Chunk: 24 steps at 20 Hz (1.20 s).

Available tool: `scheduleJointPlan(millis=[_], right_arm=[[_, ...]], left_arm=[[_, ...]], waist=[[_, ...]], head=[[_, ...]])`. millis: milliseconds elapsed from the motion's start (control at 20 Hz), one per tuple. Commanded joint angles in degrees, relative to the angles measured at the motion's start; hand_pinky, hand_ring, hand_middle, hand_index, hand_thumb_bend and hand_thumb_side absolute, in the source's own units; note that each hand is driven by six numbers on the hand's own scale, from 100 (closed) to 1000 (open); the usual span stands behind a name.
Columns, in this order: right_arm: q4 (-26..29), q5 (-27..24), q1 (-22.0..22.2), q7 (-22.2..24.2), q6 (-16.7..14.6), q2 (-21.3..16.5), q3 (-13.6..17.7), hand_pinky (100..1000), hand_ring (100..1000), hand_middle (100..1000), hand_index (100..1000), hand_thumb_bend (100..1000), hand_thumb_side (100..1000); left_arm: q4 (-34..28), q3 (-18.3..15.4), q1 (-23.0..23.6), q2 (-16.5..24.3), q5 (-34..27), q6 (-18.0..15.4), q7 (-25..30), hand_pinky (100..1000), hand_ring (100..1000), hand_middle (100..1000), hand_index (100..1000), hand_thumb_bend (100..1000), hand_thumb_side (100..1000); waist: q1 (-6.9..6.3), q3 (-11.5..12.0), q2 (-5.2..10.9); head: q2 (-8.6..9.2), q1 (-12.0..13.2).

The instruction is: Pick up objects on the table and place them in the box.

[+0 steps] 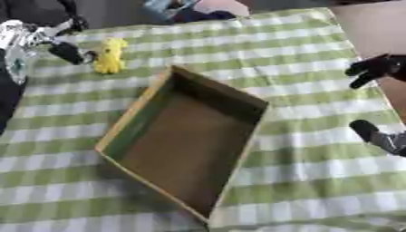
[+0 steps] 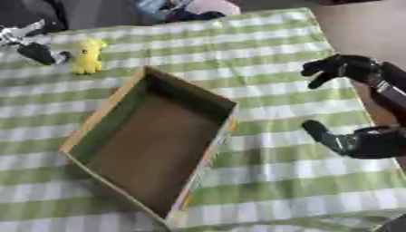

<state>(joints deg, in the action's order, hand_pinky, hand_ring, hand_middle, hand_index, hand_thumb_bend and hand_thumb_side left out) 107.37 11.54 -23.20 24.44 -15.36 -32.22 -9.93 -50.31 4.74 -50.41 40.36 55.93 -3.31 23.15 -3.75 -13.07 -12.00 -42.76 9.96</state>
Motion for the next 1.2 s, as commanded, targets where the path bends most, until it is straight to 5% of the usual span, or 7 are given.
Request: scheduleJointPlan(millis=[50,650,1200], right_arm=[[0.45,-0.33,-0.82,0.13,-0.14,-0.85,0.34,811,720,785,906,290,271],[0.34,-0.38,-0.85,0.23,-0.2,-0.74,0.33,811,720,784,906,282,273],[0.3,-0.46,-1.05,0.35,-0.24,-0.45,0.29,811,720,784,906,274,275]], left_arm=[[-0.66,-0.66,-0.74,1.28,0.35,-0.23,-0.05,843,797,783,922,335,387],[-0.88,0.1,-0.53,0.19,1.97,-0.05,0.48,843,801,787,922,328,400],[0.95,0.3,0.02,-2.42,7.71,4.33,-5.09,841,803,794,923,337,434]], waist=[[0.13,-0.05,0.84],[-0.07,-0.35,0.75],[-0.19,-0.92,0.37]], head=[[0.19,0.22],[0.42,-0.03],[0.72,-0.28]])
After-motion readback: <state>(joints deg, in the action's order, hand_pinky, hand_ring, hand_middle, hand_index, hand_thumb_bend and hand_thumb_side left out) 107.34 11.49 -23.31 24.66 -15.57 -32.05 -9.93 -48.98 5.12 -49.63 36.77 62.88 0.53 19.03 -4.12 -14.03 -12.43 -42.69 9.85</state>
